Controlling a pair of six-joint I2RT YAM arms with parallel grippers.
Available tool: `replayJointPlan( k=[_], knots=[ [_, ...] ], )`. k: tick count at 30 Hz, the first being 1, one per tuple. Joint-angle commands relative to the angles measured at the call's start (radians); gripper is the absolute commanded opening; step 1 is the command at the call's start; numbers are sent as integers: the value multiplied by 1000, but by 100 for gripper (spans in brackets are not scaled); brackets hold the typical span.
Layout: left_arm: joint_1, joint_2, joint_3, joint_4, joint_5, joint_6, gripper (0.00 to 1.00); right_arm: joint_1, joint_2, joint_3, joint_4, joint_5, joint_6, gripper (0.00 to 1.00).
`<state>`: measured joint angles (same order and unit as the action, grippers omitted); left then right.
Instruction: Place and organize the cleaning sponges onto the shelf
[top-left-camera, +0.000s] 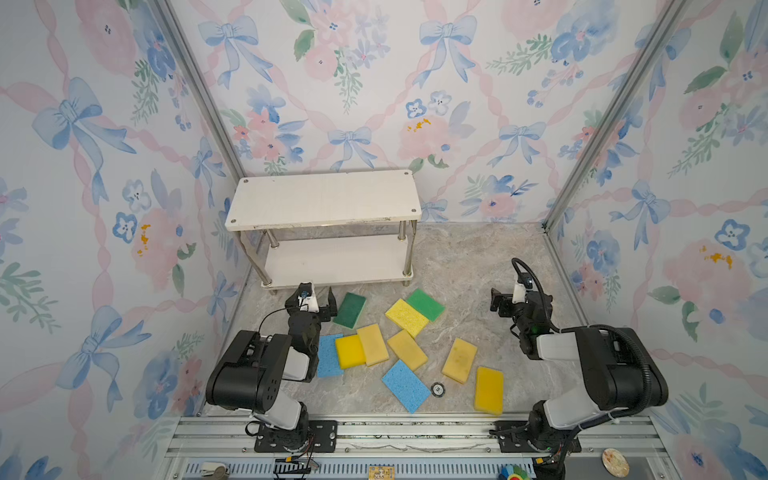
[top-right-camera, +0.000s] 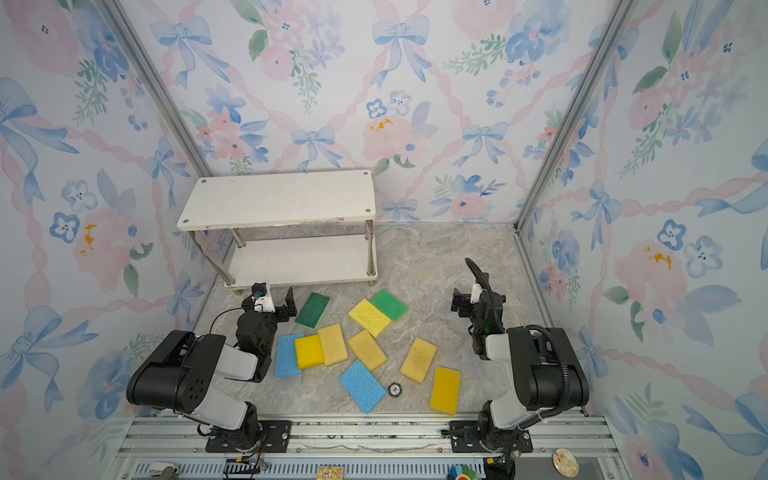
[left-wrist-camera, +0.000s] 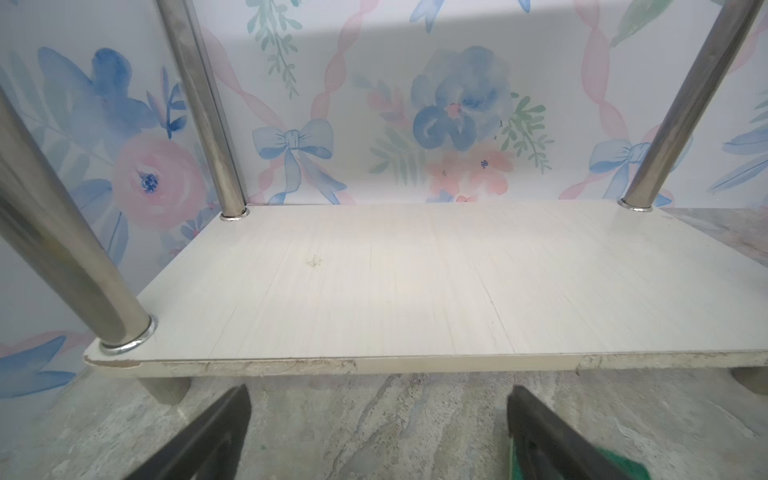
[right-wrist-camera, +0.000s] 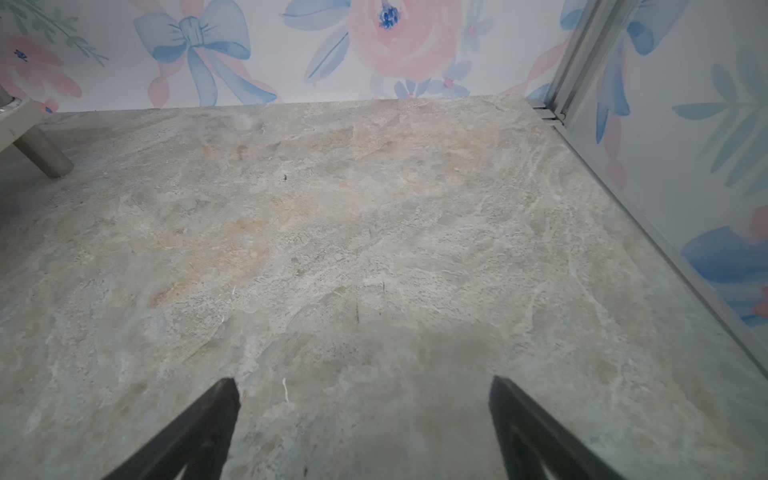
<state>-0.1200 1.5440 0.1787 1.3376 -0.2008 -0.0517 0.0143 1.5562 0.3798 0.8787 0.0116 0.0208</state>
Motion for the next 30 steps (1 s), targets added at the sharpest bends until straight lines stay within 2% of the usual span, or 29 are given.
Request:
replayJointPlan(
  k=[1, 30],
  knots=[
    [0, 10, 7, 19, -6, 11, 98, 4, -8, 14, 27, -6, -14, 97],
    [-3, 10, 8, 19, -13, 12, 98, 2, -8, 14, 25, -9, -14, 97]
  ],
)
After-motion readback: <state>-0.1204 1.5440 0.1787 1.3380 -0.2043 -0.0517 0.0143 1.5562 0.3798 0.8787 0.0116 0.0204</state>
